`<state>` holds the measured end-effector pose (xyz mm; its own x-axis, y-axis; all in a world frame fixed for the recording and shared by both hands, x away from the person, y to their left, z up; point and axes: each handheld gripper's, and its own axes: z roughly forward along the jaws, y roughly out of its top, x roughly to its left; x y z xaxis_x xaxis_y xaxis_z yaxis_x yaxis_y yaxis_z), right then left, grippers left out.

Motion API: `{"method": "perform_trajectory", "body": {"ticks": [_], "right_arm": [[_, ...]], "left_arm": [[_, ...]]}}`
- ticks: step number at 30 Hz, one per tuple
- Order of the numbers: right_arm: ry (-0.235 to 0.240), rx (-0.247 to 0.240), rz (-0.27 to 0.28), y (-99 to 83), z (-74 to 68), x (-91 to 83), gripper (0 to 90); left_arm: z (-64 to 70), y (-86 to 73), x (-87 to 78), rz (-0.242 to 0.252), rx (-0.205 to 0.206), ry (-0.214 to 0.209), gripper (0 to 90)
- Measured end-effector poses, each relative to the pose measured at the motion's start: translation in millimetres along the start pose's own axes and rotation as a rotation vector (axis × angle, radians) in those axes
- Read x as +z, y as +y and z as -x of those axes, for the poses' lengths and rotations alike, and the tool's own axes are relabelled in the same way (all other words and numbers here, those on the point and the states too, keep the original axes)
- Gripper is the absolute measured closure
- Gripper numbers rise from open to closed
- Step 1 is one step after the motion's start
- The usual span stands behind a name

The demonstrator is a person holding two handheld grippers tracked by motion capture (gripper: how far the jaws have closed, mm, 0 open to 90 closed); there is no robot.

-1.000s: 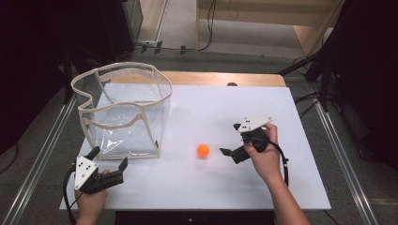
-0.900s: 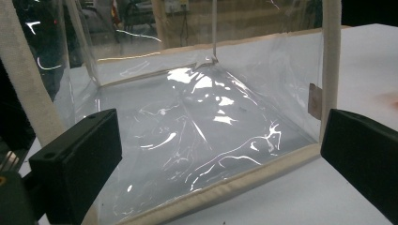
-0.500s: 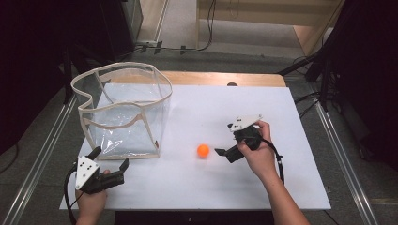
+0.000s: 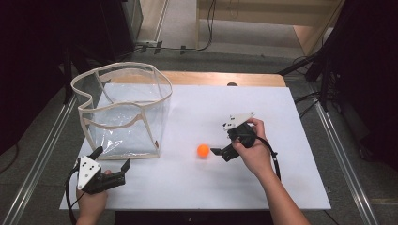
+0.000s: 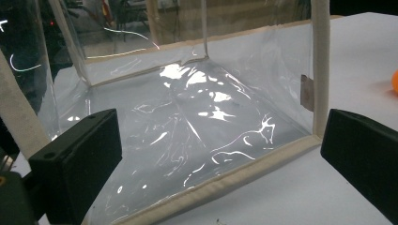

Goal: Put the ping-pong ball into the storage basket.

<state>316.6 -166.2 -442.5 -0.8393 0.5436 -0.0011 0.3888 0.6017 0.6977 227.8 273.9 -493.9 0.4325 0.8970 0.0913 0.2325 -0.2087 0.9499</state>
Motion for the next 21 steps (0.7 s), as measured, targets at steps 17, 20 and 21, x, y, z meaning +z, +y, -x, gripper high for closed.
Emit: {"method": "perform_trajectory", "body": {"ticks": [17, 20, 21], "right_arm": [[0.028, -0.026, -0.071, 7.5, -3.0, 16.1, 0.0], [0.032, -0.027, -0.082, 9.2, -4.7, 20.1, 0.0], [0.033, -0.031, -0.085, 9.7, -4.9, 21.4, 0.0]], "left_arm": [[0.0, 0.1, 0.1, -0.002, 0.0, -0.008, 0.0], [0.0, 0.1, 0.1, -0.003, 0.0, -0.008, 0.0], [0.0, 0.0, 0.2, -0.001, 0.001, -0.008, 0.0]]}}
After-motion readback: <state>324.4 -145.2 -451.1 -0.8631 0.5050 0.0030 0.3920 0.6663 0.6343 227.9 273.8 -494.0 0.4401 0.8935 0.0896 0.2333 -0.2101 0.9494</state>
